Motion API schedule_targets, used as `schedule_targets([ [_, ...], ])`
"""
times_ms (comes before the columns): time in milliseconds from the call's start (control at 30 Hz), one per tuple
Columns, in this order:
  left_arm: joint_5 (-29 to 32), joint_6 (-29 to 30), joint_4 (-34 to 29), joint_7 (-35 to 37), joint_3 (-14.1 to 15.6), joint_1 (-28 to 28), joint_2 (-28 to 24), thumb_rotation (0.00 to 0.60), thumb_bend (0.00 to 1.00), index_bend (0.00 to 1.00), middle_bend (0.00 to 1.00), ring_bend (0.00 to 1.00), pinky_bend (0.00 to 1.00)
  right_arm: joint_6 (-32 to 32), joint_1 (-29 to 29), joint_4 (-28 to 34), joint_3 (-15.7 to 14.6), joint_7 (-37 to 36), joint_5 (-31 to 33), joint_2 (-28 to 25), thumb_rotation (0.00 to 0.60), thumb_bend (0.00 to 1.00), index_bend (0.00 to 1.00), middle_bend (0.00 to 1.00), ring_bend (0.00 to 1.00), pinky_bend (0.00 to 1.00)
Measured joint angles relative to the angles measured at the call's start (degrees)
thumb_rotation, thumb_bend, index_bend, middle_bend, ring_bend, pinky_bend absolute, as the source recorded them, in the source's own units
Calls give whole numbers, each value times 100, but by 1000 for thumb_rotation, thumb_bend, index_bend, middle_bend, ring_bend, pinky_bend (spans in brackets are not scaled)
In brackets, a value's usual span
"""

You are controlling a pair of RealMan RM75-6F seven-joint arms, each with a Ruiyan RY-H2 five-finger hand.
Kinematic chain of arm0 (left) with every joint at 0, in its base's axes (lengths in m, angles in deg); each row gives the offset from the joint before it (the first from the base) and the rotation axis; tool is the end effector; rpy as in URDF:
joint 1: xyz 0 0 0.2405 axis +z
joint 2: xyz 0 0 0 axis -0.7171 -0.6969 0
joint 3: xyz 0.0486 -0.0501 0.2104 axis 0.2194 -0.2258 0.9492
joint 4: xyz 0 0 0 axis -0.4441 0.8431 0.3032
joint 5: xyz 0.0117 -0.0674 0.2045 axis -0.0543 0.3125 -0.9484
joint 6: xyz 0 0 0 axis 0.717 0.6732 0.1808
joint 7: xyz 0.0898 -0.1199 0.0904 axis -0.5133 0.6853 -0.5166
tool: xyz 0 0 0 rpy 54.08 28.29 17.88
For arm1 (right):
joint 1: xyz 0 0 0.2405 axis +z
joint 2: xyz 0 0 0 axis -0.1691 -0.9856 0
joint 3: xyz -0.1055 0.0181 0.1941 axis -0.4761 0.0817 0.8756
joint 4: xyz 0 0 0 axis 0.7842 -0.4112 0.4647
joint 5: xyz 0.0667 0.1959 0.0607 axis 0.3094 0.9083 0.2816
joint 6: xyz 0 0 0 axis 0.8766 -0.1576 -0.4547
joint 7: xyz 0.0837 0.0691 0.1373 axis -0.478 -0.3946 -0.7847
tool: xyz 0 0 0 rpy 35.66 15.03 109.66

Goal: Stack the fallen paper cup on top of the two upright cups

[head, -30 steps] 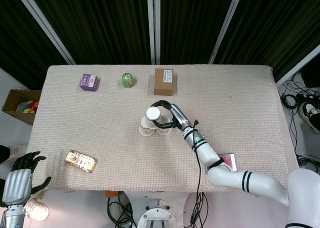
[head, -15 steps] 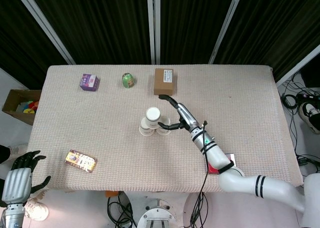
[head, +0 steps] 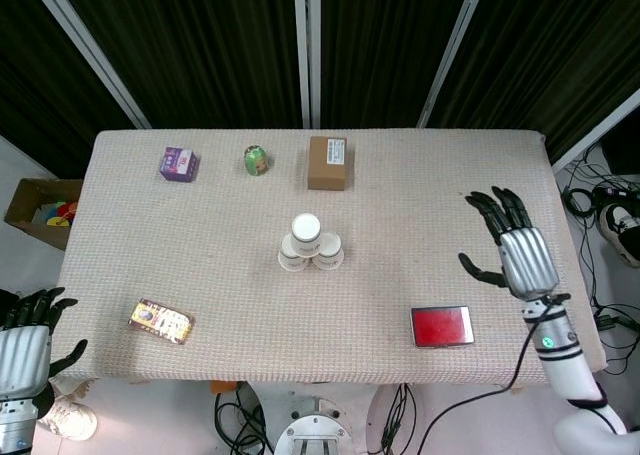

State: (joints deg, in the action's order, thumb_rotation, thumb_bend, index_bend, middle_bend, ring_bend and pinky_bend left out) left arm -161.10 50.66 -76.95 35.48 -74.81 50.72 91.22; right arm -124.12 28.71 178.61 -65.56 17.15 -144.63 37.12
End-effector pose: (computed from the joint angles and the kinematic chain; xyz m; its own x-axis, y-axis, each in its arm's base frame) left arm -0.2971 0.1512 0.1153 0.4769 -0.0255 0.8786 0.8751 0.1069 -0.4720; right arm -0.1816 -0.2812 0.1240 0.2353 0.0683 0.9695 -0.9241 -0.2935 0.2449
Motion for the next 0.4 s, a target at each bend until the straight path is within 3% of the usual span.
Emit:
schedule_targets([
  [167, -76, -4, -202, -241, 16, -35, -74, 600, 190, 299, 188, 139, 168, -343, -702, 0, -649, 270, -246, -477, 600, 263, 2, 10, 0, 0],
  [400, -183, 26, -343, -408, 56, -41, -100, 600, 190, 299, 188, 138, 168, -653, -1059, -414, -906, -279, -457, -402, 600, 265, 0, 0, 0, 0],
])
